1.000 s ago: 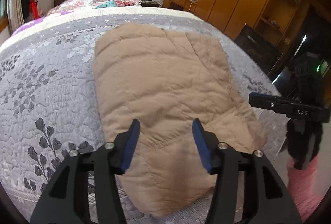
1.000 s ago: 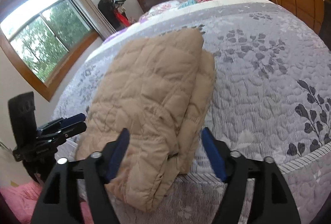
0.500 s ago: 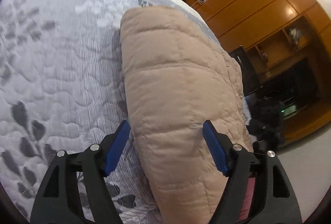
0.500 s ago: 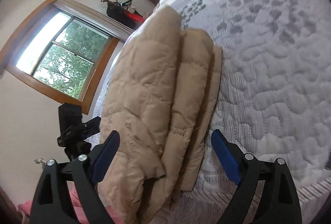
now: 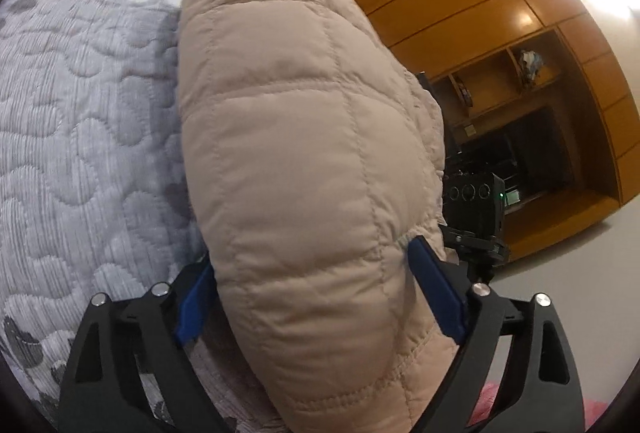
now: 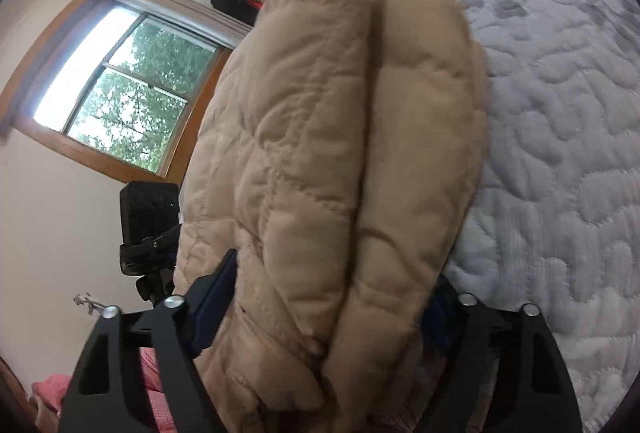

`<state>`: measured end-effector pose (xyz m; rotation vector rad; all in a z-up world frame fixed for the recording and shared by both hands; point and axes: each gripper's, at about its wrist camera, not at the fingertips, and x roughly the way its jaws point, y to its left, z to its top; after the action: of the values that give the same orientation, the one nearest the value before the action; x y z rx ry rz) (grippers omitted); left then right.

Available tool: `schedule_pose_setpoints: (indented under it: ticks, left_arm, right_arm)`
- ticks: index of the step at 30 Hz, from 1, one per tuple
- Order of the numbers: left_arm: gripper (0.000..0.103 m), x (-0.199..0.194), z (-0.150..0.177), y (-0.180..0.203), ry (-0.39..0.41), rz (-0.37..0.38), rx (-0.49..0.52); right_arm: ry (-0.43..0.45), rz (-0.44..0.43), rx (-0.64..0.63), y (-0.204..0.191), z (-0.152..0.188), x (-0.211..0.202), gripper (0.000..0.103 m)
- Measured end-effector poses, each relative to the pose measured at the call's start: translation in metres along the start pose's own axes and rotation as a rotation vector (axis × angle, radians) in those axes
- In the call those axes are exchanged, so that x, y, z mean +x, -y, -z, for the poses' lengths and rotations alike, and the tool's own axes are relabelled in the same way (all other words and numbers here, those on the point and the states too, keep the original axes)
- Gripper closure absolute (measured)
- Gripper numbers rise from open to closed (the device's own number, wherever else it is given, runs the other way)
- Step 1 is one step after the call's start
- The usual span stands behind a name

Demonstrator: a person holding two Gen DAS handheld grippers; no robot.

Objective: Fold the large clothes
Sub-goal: 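Grasp the side of the coat bundle with both grippers and lift it, then fold the lifted bundle side over with both grippers and lay it down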

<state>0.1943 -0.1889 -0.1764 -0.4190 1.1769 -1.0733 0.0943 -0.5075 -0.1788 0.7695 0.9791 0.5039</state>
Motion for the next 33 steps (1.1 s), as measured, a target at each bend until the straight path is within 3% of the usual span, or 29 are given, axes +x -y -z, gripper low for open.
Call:
schedule_pose_setpoints:
  ticks: [5,10,15,25,33]
  left_arm:
    - [0.037,-0.007,0.0,0.005,0.019,0.046,0.028]
    - [0.041,-0.024,-0.005,0.024,0.061,0.083,0.095]
    - [0.041,-0.049,-0.033,0.038,0.138,0.041,0.156]
    - [0.04,-0.093,-0.105,-0.018,0.233,-0.016,0.069]
    - [0.039,-0.106,-0.125,-0.074,0.237,-0.049,-0.038]
  right_arm:
    - [0.007,-0.008,-0.06,-0.022,-0.006,0.005,0.048]
    - [0.033,0.007,-0.142,-0.049,-0.019,0.005,0.051]
    - [0.036,0.03,-0.206,-0.08,-0.054,0.018,0.051]
    - [-0.031,0.036,-0.249,-0.116,-0.15,0.092,0.052]
    - [-0.106,0.048,-0.214,-0.11,-0.178,0.157,0.052]
